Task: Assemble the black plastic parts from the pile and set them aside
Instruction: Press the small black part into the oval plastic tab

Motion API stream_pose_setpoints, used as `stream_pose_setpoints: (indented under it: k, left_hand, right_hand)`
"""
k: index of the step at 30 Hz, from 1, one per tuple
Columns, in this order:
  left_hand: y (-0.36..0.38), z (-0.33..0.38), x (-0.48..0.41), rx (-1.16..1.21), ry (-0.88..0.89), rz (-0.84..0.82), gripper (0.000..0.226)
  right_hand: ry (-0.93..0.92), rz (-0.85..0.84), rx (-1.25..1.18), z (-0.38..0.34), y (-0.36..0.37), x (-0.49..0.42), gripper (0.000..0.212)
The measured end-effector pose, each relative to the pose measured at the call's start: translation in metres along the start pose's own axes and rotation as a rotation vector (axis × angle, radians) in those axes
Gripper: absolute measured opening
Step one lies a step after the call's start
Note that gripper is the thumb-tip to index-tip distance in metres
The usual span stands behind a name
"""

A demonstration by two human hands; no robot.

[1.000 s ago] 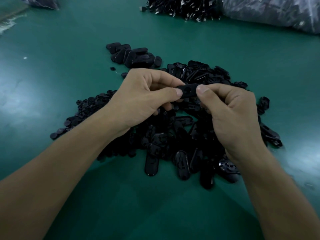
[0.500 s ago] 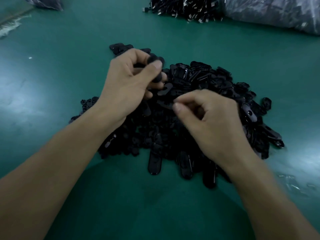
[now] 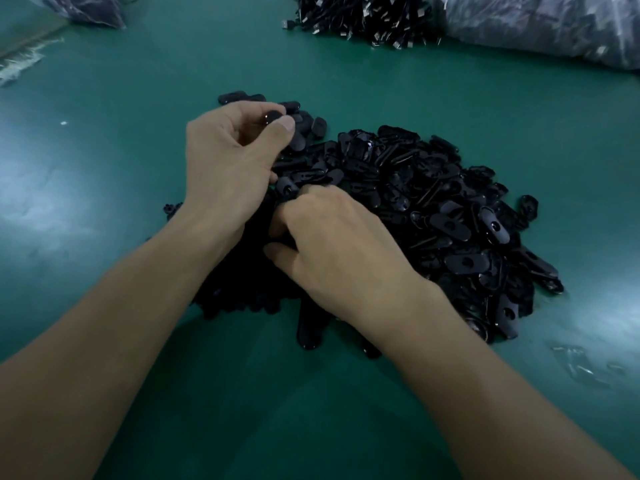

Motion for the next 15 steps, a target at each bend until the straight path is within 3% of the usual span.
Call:
stream_pose_setpoints:
  k: [7,10,15]
  left_hand:
    - [-0.002,-0.002,-0.001,0.015,-0.017,0.029,0.012]
    - [-0.001,-0.004,0.000,0.010,-0.027,0.027,0.013]
    - [-0.001,-0.005,-0.001,0.025,-0.041,0.028,0.014]
  right_hand:
    - [0.036,-0.064,0.011,-0.003,0.003,-0.003,0.008]
    - [0.043,-0.093,0.074,-0.010,0.004,-0.005,0.046]
    - [0.093,-0.180,0.005,-0.012,0.006,-0.008,0.050]
Point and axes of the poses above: each hand's wrist, its own x-axis away from the middle knuckle, its own y-axis out of the palm, z = x × y, the point moved 9 cm from there along -x, towards the middle knuckle, and after that the axes turned 14 degrees about -x, right-handed, at the moved point
